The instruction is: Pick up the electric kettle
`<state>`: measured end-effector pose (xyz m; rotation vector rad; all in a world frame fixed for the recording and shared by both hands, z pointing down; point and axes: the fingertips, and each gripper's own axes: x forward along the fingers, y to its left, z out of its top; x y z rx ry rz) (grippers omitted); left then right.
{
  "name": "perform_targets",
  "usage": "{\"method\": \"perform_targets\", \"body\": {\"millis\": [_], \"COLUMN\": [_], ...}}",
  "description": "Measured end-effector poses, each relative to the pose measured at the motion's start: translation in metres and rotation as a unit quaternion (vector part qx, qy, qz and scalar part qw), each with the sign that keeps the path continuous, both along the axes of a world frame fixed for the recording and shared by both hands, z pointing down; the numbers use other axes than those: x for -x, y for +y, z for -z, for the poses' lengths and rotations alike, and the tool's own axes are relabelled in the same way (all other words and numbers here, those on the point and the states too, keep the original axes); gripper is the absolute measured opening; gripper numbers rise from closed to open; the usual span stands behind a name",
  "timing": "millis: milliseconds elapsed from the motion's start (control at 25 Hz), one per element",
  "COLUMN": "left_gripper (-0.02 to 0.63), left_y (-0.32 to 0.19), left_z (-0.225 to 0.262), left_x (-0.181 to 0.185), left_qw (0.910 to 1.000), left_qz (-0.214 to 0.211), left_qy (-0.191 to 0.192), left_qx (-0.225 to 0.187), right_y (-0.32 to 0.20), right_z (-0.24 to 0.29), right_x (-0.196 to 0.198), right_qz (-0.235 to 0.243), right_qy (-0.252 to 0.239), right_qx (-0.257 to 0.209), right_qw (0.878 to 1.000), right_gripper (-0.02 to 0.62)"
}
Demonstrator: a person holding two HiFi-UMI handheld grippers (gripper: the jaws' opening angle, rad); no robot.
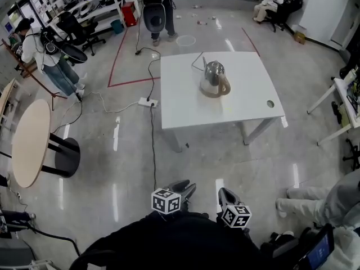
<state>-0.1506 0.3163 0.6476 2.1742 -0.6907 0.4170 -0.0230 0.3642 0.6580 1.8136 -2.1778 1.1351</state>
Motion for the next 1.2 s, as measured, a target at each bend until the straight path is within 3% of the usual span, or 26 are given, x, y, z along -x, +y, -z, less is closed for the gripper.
{"method": "perform_targets", "body": {"millis": [440, 680, 880, 1200], "left_gripper": [0.158, 0.158, 0.158, 0.158], "left_y": [-0.117, -0.156, -0.181, -0.263], "left_z": [-0.002, -0.006, -0.007, 0.009], "left_x": [0.025, 0.036, 0.026, -0.008], "left_qw": [0.9989, 0.9989, 0.9992, 0.9986], "left_qz": [-0.029, -0.013, -0.005, 0.054], "left_qy": [0.034, 0.037, 0.027, -0.002], "left_qx": [0.011, 0.024, 0.031, -0.002], "right_y": [-0.107, -0.143, -0.176, -0.282], "right_z": [0.015, 0.021, 0.013, 0.017], "right_x": [0.026, 0.028, 0.020, -0.023], "right_qz": [-0.029, -0.025, -0.015, 0.041], "right_qy": [0.044, 0.062, 0.046, 0.024], "right_qx": [0.009, 0.018, 0.025, -0.008], "right_qw": [0.999, 0.998, 0.999, 0.999], "right_gripper": [0.012, 0.012, 0.013, 0.021]}}
